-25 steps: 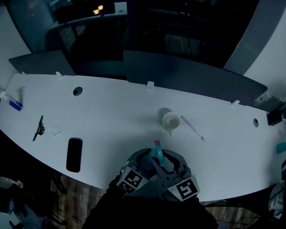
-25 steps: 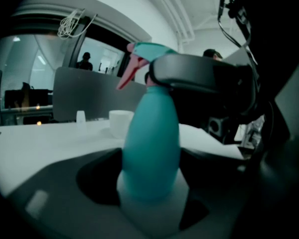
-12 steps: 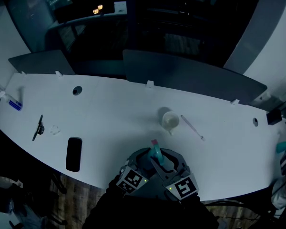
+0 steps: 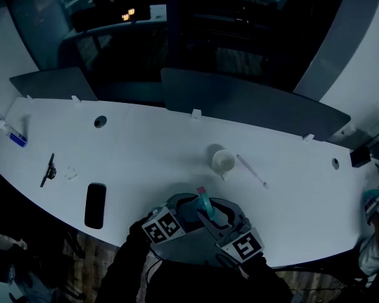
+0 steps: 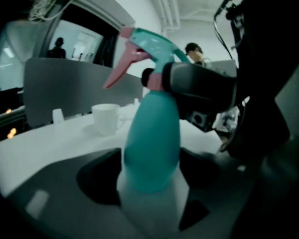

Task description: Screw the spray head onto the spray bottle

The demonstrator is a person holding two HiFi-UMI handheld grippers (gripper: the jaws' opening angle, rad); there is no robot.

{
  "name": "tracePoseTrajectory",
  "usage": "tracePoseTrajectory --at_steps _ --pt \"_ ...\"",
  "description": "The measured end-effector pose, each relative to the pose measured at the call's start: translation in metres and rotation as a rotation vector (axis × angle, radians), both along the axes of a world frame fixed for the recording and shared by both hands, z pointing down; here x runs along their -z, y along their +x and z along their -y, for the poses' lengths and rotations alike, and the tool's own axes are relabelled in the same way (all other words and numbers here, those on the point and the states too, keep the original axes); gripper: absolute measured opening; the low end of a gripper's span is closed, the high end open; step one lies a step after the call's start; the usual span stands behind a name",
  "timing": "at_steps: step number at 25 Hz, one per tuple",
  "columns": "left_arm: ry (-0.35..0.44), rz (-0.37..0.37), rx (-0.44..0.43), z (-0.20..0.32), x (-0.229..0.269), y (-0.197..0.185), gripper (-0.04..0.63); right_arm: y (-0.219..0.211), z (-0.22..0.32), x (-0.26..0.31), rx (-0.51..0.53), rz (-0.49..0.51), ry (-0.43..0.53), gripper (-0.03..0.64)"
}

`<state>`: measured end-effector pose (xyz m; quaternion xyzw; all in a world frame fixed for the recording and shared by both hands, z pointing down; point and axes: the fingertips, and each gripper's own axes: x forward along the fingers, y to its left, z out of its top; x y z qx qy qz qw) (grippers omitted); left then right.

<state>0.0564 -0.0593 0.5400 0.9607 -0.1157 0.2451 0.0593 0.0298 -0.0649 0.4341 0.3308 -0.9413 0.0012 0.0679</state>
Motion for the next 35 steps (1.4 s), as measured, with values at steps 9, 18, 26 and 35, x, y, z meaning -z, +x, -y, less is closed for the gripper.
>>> tracePoseTrajectory --at_steps 9,18,26,35 --pt "0.067 -0.049 0.323 0.004 0.003 0.007 0.345 0.008 0.002 0.001 -0.086 0.006 0.018 0.133" --pt "0.089 -0.07 0.472 0.002 0.002 0.0 0.352 0.007 0.002 0.0 -0.082 0.006 0.032 0.133" --pt "-0.017 -0.017 0.117 0.002 0.001 0.011 0.353 0.009 0.001 0.0 -0.056 0.012 0.041 0.133" --pt "0.066 -0.037 0.674 0.005 0.002 0.0 0.348 0.006 0.002 0.0 -0.13 0.024 0.028 0.133"
